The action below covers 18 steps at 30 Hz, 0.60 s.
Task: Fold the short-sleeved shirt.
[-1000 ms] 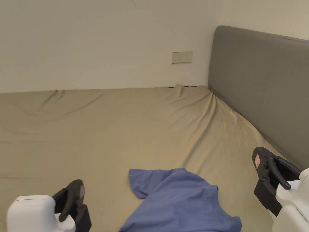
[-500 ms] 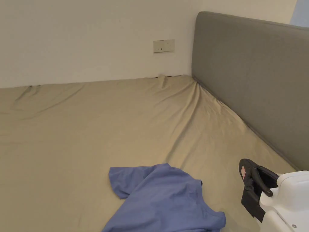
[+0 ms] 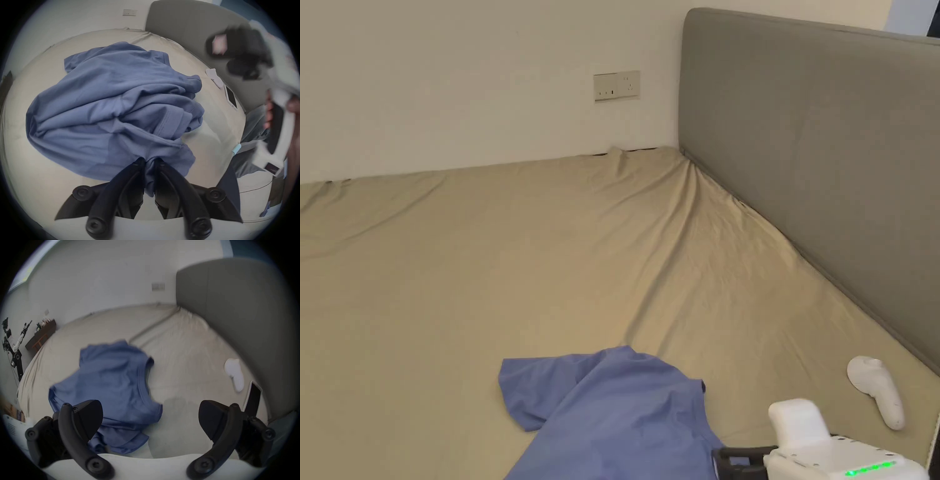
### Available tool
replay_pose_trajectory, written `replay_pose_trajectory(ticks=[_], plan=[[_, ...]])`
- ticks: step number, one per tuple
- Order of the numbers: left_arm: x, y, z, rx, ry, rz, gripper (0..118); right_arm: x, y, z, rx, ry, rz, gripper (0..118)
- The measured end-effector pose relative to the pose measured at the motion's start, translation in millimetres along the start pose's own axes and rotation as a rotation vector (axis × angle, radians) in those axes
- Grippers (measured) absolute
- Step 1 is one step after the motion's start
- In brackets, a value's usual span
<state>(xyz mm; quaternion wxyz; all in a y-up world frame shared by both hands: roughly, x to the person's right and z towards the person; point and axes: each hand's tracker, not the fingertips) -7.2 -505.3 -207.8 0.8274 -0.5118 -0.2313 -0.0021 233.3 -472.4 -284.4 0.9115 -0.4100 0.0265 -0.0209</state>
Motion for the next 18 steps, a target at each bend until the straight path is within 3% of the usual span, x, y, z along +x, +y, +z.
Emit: replay_pose_trajectory(ticks=[3, 4, 5, 6, 8, 12, 15, 18], plan=[[-2.6, -9.3, 17.5, 0.022, -0.003, -0.031, 11, 3.6, -14.2, -29.3, -0.132, 0.057, -0.035, 111], [-2.9, -10.7, 22.3, 0.028, -0.004, -0.045, 11, 1.1, -16.6, -39.9, -0.167, 0.088, -0.040, 81], [-4.7, -12.5, 27.3, 0.032, -0.003, -0.046, 11, 1.8, -19.4, -33.4, -0.149, 0.104, -0.052, 40], [-8.5, -14.1, 33.6, 0.037, 0.002, -0.040, 11, -1.3, -22.1, -34.2, -0.125, 0.100, -0.053, 16], [-20.8, -15.9, 46.5, 0.052, 0.005, -0.009, 11, -8.5, -24.0, -31.4, -0.086, 0.098, -0.085, 15], [-59.8, -15.6, 86.5, 0.135, 0.062, 0.088, 10, -8.5, -16.2, 9.7, 0.070, 0.107, -0.062, 14], [-94.1, -11.9, 127.7, 0.216, 0.117, 0.164, 10, -5.2, 3.5, 58.0, 0.206, 0.142, -0.103, 13], [-124.7, -4.7, 177.2, 0.318, 0.168, 0.240, 10, -11.0, 31.0, 115.7, 0.358, 0.168, -0.090, 13]])
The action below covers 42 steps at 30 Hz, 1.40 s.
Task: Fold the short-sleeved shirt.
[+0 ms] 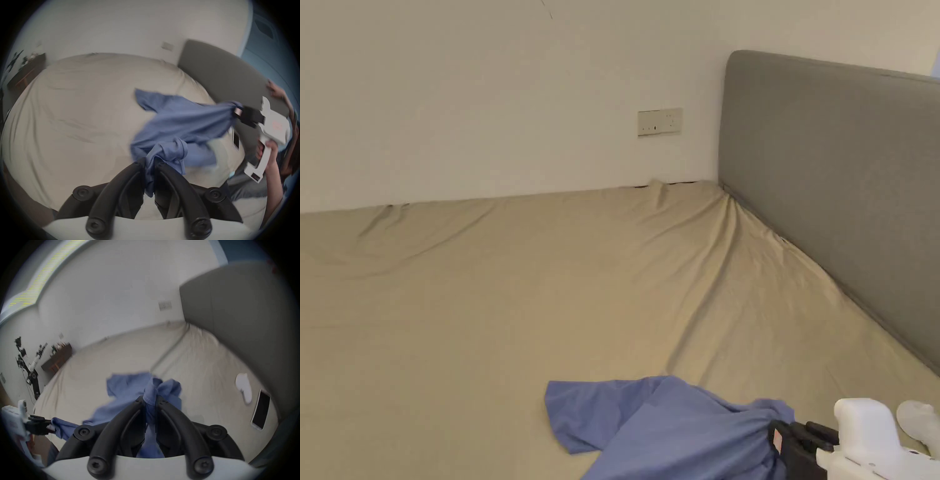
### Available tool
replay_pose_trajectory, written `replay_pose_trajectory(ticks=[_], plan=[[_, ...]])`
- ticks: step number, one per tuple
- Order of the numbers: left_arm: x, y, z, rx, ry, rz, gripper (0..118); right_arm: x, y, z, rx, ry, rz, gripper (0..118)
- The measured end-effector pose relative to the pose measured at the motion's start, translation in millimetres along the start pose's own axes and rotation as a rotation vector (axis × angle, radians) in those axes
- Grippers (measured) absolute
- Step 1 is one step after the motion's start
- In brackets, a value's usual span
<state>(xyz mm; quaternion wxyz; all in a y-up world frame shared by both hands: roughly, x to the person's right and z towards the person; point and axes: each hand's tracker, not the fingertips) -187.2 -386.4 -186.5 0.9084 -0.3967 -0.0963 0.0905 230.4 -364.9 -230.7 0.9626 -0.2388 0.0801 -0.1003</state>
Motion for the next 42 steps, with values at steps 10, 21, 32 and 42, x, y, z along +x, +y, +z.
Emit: replay_pose_trajectory(ticks=[10, 21, 32, 42], plan=[[-42.5, 119.2, 151.6, 0.482, 0.081, -0.044, 10, -78.9, 137.5, 132.6, 0.469, 0.180, 0.045, 13], [-75.7, 239.8, 204.1, 0.691, 0.134, -0.022, 10, -104.2, 243.9, 109.0, 0.545, 0.195, 0.013, 12], [-93.9, 361.8, 121.0, 0.650, 0.150, -0.026, 10, -119.5, 312.3, -5.4, 0.530, 0.094, 0.055, 13], [-94.7, 371.9, 104.4, 0.803, 0.145, -0.057, 10, -115.1, 322.1, -10.8, 0.648, 0.096, 0.085, 12]])
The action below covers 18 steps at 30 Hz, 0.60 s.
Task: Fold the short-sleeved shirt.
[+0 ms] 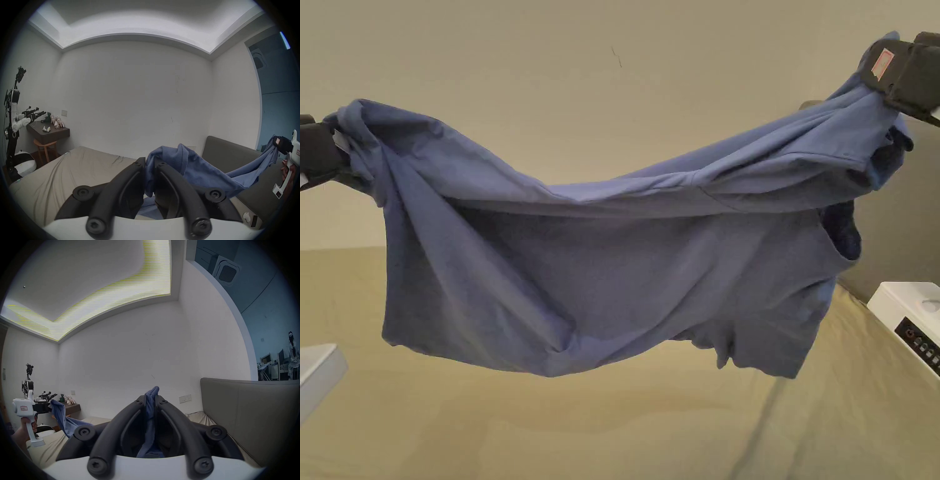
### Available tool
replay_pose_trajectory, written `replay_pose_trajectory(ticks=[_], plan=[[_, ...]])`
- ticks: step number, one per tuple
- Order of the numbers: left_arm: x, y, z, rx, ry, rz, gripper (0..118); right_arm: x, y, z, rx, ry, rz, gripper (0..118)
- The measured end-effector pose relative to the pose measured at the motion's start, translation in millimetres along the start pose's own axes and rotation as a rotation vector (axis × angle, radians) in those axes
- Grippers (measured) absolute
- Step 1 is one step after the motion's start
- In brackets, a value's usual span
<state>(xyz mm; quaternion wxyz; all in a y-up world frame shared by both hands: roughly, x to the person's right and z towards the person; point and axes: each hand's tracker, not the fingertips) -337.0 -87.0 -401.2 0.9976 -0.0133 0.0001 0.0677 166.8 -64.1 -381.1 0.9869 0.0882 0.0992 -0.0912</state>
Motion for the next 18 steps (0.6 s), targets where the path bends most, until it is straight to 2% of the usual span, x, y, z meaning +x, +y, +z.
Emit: replay_pose_trajectory(ticks=[3, 8, 13, 18], plan=[[-3.9, -38.6, 5.0, -0.084, -0.018, 0.027, 10, 7.5, -32.2, 14.4, -0.069, -0.007, -0.016, 12], [-11.7, -127.4, 31.9, -0.277, -0.007, 0.020, 10, 18.6, -109.7, 63.7, -0.278, -0.021, -0.041, 12], [-23.4, -214.8, 88.6, -0.500, 0.010, 0.034, 10, 32.0, -176.1, 131.5, -0.493, -0.066, -0.100, 12], [-41.0, -277.1, 165.4, -0.683, 0.036, 0.012, 10, 30.3, -197.8, 202.6, -0.664, -0.103, -0.134, 11]])
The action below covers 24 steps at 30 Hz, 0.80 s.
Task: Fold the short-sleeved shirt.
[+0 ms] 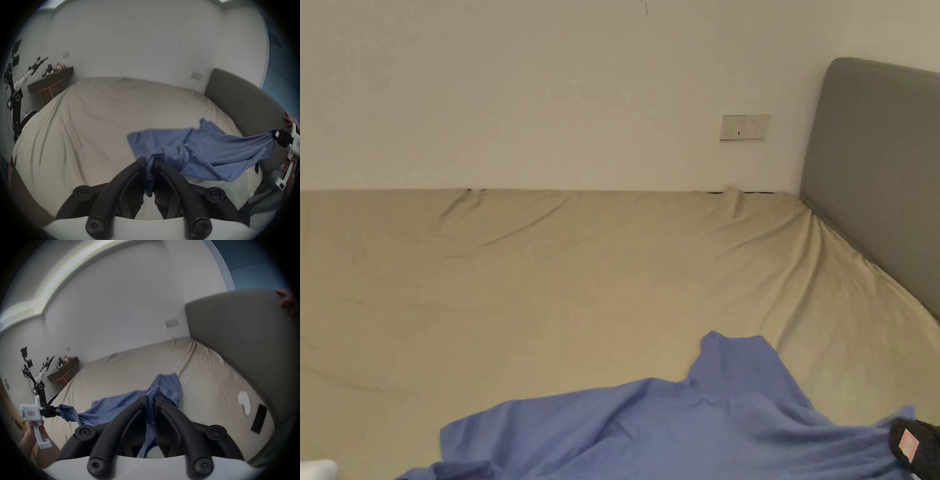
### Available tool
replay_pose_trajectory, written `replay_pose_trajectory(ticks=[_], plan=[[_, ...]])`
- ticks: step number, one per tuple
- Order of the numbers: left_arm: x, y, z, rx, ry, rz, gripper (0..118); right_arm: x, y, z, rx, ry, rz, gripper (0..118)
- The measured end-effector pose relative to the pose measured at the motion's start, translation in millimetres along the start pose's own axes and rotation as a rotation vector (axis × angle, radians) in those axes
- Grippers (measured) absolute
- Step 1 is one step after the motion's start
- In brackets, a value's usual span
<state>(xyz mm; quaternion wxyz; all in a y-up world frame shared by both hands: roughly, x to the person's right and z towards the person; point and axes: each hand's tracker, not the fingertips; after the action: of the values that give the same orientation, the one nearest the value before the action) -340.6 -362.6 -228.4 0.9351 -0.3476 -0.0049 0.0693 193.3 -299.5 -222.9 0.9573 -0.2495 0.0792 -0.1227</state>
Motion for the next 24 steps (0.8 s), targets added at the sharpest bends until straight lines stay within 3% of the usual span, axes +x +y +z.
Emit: replay_pose_trajectory(ticks=[5, 11, 16, 17, 18, 19, 20, 21, 22, 23, 24], plan=[[-13.1, -65.1, 7.3, -0.203, 0.022, -0.027, 10, 12.2, -39.8, 14.9, -0.142, -0.090, 0.018, 11], [-17.6, -107.3, -28.8, -0.353, 0.108, -0.105, 10, 54.8, -111.8, -37.9, -0.470, -0.223, -0.029, 10], [-18.5, -108.4, -22.8, -0.346, 0.138, -0.161, 11, 55.2, -127.4, -38.9, -0.437, -0.214, -0.038, 10], [-18.7, -107.4, -20.0, -0.340, 0.137, -0.158, 19, 51.6, -126.2, -36.5, -0.416, -0.194, -0.026, 10], [-18.8, -106.4, -14.2, -0.322, 0.146, -0.156, 55, 47.2, -123.9, -33.4, -0.381, -0.171, 0.002, 10], [-19.1, -105.0, -9.2, -0.283, 0.168, -0.149, 95, 43.9, -120.2, -28.9, -0.349, -0.163, 0.027, 17], [-20.0, -102.7, -3.9, -0.254, 0.190, -0.143, 118, 39.8, -116.8, -25.4, -0.322, -0.170, 0.050, 38], [-21.3, -99.7, 1.5, -0.234, 0.206, -0.136, 118, 36.3, -112.5, -21.9, -0.296, -0.168, 0.065, 83], [-21.5, -94.5, 11.3, -0.205, 0.213, -0.121, 118, 34.2, -108.5, -18.7, -0.275, -0.157, 0.064, 108], [-20.3, -92.3, 19.8, -0.153, 0.221, -0.107, 118, 32.6, -105.5, -16.5, -0.263, -0.150, 0.064, 117], [-20.7, -87.1, 27.4, -0.119, 0.235, -0.092, 118, 29.4, -101.7, -12.5, -0.232, -0.116, 0.066, 117]])
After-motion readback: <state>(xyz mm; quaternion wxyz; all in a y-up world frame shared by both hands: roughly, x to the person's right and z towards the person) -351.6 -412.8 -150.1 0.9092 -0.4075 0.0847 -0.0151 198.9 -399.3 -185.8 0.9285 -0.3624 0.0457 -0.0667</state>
